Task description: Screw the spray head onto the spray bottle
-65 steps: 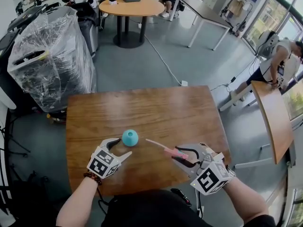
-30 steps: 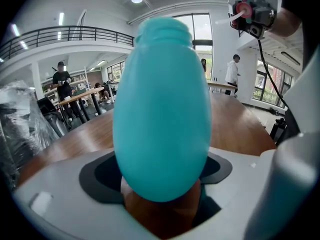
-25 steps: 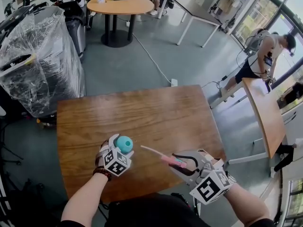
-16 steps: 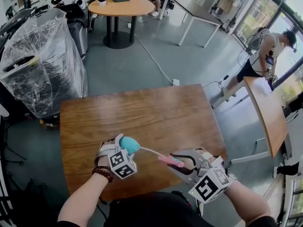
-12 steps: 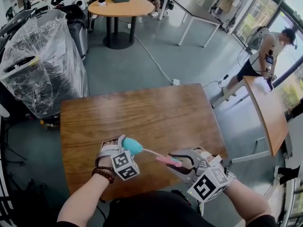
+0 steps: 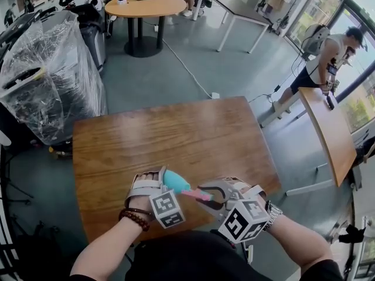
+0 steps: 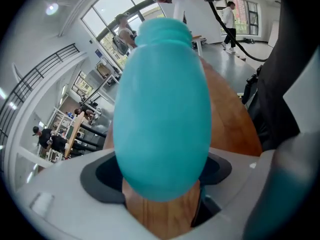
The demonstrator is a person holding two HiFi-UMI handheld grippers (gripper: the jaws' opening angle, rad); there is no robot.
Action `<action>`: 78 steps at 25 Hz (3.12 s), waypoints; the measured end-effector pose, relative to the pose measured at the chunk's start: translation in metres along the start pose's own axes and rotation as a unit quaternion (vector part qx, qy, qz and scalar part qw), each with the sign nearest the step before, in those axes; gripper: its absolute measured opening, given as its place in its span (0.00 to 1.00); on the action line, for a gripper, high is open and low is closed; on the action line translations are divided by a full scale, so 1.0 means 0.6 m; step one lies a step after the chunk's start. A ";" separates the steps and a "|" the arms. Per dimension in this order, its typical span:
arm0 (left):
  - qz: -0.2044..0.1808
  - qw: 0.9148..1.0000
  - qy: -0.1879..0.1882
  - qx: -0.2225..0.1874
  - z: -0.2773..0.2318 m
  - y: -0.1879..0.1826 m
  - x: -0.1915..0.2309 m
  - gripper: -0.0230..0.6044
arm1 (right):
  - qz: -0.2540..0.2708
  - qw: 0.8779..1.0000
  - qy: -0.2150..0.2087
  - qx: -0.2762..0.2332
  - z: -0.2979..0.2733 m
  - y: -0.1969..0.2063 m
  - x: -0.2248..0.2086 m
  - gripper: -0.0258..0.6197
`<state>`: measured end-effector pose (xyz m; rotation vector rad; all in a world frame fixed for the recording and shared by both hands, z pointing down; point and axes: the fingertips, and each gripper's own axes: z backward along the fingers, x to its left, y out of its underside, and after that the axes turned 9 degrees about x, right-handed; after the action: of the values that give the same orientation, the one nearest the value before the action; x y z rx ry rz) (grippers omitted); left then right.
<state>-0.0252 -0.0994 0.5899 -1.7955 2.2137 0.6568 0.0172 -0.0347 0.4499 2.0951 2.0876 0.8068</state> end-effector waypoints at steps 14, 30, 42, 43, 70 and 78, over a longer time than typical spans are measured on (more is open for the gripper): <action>-0.035 0.999 -0.009 0.012 0.035 -0.040 -0.018 0.74 | -0.021 0.999 -0.005 0.040 -0.023 0.020 0.002 0.24; 0.020 0.999 -0.022 -0.024 0.045 -0.054 0.008 0.73 | -0.261 0.962 -0.064 -0.049 -0.005 0.002 -0.038 0.24; -0.008 0.997 -0.075 0.004 0.052 -0.048 0.041 0.73 | -0.337 0.938 -0.059 -0.057 -0.008 0.014 -0.050 0.24; -0.012 0.996 -0.083 0.009 0.051 -0.046 0.044 0.73 | -0.370 0.925 -0.069 -0.058 -0.011 0.017 -0.050 0.24; 0.006 1.000 -0.019 -0.018 0.008 -0.011 0.030 0.73 | -0.317 0.944 -0.024 -0.094 0.082 0.031 -0.057 0.49; -0.054 0.998 -0.003 -0.033 0.015 -0.030 0.009 0.73 | 0.189 0.972 0.123 0.061 0.035 0.000 0.000 0.49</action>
<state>-0.0099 -0.1024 0.5758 -1.9270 2.0975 0.7196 0.0257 -0.0285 0.4319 2.6321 1.9099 1.0547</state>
